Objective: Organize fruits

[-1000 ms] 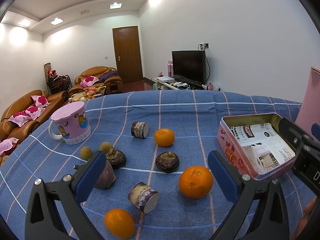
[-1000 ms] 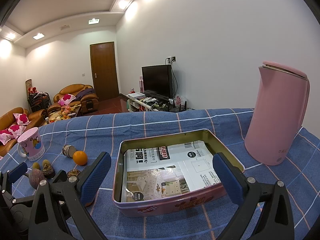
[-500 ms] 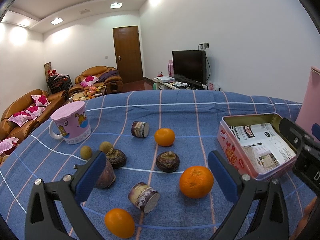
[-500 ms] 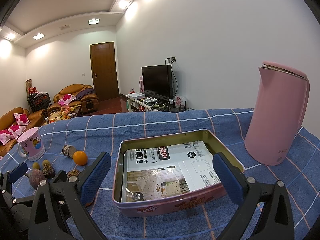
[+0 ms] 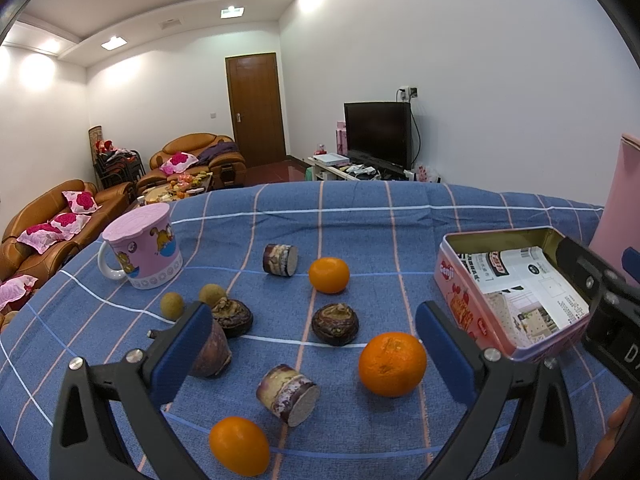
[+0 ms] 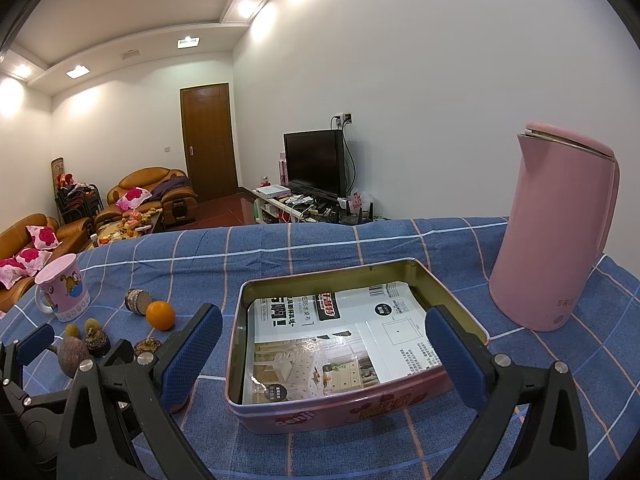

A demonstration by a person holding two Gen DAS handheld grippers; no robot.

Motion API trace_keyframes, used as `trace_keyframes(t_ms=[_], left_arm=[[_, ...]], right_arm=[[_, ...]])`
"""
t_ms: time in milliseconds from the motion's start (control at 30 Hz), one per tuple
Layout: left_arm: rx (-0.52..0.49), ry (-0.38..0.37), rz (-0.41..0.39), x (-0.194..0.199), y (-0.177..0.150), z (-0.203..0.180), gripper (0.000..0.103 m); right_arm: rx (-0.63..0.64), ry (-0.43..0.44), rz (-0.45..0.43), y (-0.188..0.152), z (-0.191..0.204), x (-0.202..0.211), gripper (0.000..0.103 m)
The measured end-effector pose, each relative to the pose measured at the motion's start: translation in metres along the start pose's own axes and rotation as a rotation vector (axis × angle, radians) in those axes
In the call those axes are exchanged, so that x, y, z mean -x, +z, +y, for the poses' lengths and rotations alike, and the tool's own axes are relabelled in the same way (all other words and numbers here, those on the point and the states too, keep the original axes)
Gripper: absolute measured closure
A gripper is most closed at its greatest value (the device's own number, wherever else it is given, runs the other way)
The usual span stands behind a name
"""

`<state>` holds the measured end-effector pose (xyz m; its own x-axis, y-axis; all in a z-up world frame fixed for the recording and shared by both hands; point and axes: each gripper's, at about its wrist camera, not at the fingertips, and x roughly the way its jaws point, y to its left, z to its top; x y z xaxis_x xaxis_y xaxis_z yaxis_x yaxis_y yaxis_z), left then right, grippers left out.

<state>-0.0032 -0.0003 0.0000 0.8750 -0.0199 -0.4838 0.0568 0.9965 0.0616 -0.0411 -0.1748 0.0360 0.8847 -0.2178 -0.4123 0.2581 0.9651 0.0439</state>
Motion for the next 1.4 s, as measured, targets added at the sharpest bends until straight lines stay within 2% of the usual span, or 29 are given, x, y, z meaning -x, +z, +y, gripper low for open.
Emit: trace_keyframes(t_ms=[367,867,1300,1400], left_arm=[[0.020,0.002,0.007,0.000,-0.001,0.004,0.000],[0.058,0.041,0.033,0.002,-0.005,0.017,0.000],[0.064,0.059,0.076,0.002,-0.012,0.027,0.000],[0.058,0.065,0.082,0.004,-0.013,0.030,0.000]], right_arm=[[-0.009,0.031,0.020,-0.002,-0.001,-0.003,0.001],[0.028,0.057,0.005,-0.002,0.009,0.001,0.001],[0.067,0.143,0.031,-0.007,0.025,0.000,0.002],[0.083,0.158,0.037,-0.008,0.029,0.000,0.005]])
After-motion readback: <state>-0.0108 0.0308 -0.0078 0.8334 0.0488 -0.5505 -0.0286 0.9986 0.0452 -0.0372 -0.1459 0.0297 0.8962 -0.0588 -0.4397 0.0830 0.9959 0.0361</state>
